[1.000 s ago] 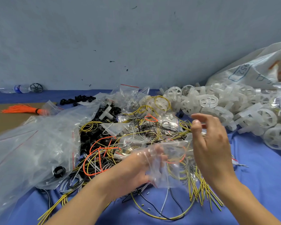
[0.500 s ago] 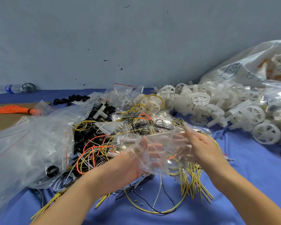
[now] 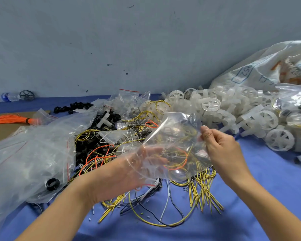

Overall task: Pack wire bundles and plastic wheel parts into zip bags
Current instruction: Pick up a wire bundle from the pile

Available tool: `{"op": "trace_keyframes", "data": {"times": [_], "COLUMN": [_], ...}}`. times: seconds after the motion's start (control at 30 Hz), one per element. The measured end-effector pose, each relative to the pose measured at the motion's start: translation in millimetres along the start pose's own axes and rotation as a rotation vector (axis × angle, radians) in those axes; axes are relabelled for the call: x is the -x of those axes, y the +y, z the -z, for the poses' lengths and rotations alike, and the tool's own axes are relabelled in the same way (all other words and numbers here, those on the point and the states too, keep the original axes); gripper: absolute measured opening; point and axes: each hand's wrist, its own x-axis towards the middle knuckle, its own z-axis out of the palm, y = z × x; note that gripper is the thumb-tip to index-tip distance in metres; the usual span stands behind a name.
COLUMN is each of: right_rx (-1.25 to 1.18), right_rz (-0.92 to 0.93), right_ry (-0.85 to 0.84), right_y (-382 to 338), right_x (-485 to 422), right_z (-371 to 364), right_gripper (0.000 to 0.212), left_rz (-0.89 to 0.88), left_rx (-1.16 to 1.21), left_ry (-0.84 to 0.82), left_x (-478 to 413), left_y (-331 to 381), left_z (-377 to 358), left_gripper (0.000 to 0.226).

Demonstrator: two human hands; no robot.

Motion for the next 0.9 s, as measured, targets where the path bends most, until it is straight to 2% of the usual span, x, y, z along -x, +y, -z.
{"op": "trace_keyframes", "data": {"times": [0.03,0.1,0.17,0.2,0.27,0.33,0.4,0.53,0.6,0.67,0.73,0.8,0.87,0.9], "right_rx": [0.027,0.093,0.164,0.181,0.220,0.271,0.321,0.351,0.306,0.232,0.184,0.156,0.132,0.122], "right_rz": [0.019,0.050,0.073,0.074,0.069,0.061,0.018,-0.143,-0.189,-0.229,-0.251,-0.253,-0.249,-0.245], "right_ry": [0.019,0.054,0.084,0.090,0.088,0.099,0.110,-0.060,-0.163,-0.195,-0.144,-0.068,-0.019,-0.004], "right_y": [1.3,4.0,7.5,9.5,12.6,16.8,22.6,29.8,34.1,38.8,40.9,40.7,39.1,38.4], "right_x": [-2.6,-7.8,-9.1,-8.6,-7.3,-6.7,-6.8,-6.9,-7.5,-8.9,-10.4,-11.3,-10.7,-9.8], "right_z": [4.1,13.0,17.8,18.0,15.8,12.9,11.0,7.4,5.6,5.1,6.0,5.9,5.4,4.7], "right_gripper": [0.049,0.047,0.045,0.045,0.046,0.047,0.053,0.061,0.053,0.044,0.041,0.043,0.044,0.043], "left_rz": [-0.065,-0.036,-0.020,-0.013,0.006,0.015,-0.022,-0.091,-0.068,-0.099,-0.136,-0.144,-0.158,-0.158], "left_rx": [0.042,0.278,0.339,0.340,0.324,0.264,0.309,0.452,0.386,0.268,0.128,-0.047,-0.287,-0.365], "left_ry": [0.065,0.069,0.024,0.058,0.153,0.333,0.479,0.550,0.649,0.667,0.655,0.645,0.600,0.606], "left_x": [2.3,11.1,12.7,13.5,8.2,0.8,-6.9,-13.6,-16.3,-16.6,-12.4,-9.2,-9.6,-10.7], "left_y": [-9.1,-8.0,-19.5,-17.8,-20.5,-20.9,-24.1,-24.1,-25.4,-28.6,-29.4,-29.0,-30.5,-33.5], "left_z": [6.8,11.1,27.6,29.3,34.9,33.3,30.8,29.1,29.7,31.0,28.8,23.6,13.6,9.3], "left_gripper": [0.102,0.094,0.088,0.088,0.079,0.065,0.050,0.038,0.036,0.043,0.058,0.063,0.058,0.048]}}
